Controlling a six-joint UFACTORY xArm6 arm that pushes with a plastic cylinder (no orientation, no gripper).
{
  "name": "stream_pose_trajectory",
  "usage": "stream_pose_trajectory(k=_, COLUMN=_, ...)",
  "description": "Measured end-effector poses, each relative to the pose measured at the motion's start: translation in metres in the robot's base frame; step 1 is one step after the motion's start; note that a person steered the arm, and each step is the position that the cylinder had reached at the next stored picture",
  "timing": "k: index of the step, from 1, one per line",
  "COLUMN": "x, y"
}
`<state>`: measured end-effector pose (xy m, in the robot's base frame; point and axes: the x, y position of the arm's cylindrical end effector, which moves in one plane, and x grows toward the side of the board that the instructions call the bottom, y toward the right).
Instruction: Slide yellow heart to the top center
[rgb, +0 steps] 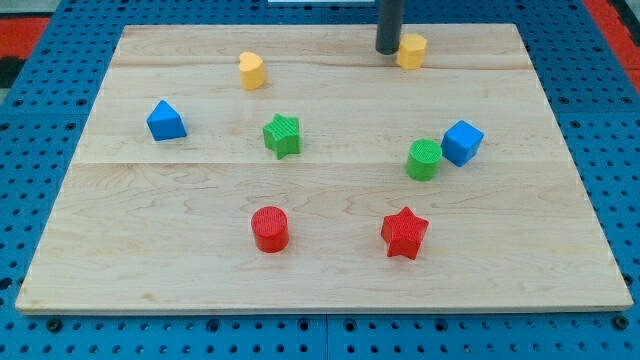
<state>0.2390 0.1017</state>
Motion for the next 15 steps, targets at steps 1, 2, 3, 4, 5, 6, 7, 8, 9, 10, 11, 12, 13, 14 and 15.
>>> stream_pose_trajectory(k=1, x=0.000, y=0.030)
stream_pose_trajectory(k=2, x=0.000, y=0.041)
stream_pose_trajectory(k=3, x=0.028, y=0.006)
stream_pose_trajectory(k=4, x=0.067, y=-0.025)
stream_pose_trajectory(k=5, x=0.093, y=-0.082)
stream_pose_trajectory(k=6, x=0.085, y=-0.153)
stream_pose_trajectory(k=7, x=0.081, y=-0.218)
stream_pose_trajectory(k=8, x=0.070, y=-0.242)
stream_pose_trajectory(k=9, x=0.066, y=-0.190)
stream_pose_trajectory(k=10, x=0.023, y=-0.177)
stream_pose_trajectory(k=11, x=-0.001, y=-0.177)
stream_pose_trajectory(k=12, x=0.000, y=-0.177)
stream_pose_trajectory(k=13, x=0.001, y=-0.174)
stream_pose_trajectory(k=14, x=-0.014, y=-0.179)
stream_pose_trajectory(k=15, x=-0.032, y=-0.187)
